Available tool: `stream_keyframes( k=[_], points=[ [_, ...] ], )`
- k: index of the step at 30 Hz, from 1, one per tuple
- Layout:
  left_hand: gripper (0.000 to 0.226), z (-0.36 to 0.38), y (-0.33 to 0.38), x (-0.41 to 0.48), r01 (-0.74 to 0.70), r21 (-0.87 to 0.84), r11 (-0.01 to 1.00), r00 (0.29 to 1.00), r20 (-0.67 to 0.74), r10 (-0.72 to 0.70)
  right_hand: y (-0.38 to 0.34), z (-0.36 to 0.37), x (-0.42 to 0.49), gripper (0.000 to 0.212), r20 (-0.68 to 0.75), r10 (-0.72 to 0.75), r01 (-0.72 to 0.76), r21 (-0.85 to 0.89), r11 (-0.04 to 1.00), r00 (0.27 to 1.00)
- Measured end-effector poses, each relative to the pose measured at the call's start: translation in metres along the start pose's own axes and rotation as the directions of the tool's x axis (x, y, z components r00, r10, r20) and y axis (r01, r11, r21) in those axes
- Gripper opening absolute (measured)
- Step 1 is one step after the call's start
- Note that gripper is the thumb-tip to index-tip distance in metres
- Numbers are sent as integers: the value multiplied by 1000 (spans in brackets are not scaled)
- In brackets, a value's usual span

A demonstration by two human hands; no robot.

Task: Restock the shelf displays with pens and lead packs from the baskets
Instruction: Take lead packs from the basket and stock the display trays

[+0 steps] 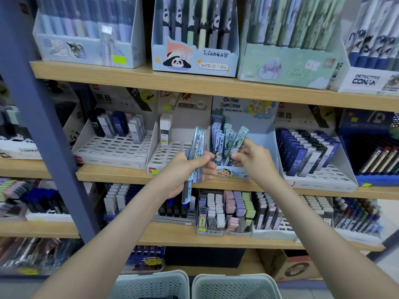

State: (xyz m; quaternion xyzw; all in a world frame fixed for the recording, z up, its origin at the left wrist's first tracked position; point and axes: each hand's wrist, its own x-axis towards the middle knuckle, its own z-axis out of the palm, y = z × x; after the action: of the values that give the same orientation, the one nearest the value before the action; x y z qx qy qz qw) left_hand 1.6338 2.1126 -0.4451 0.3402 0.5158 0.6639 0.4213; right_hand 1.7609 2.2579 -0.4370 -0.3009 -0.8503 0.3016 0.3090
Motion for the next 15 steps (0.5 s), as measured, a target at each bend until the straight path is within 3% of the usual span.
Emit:
stream_keyframes(
  k=[4,10,15],
  points=[
    [12,1,3,-1,-4,14,1000,1000,7,4,-3,5,3,27,67,-39,50,-176,983,997],
    [11,3,4,-3,-19,43,999,1000,24,18,4,11,3,22,5,-51,51,-184,982,999],
    [10,6,1,-3,-8,27,1000,999,39,7,8,13,4,21,40,5,5,-224,975,999]
  ],
)
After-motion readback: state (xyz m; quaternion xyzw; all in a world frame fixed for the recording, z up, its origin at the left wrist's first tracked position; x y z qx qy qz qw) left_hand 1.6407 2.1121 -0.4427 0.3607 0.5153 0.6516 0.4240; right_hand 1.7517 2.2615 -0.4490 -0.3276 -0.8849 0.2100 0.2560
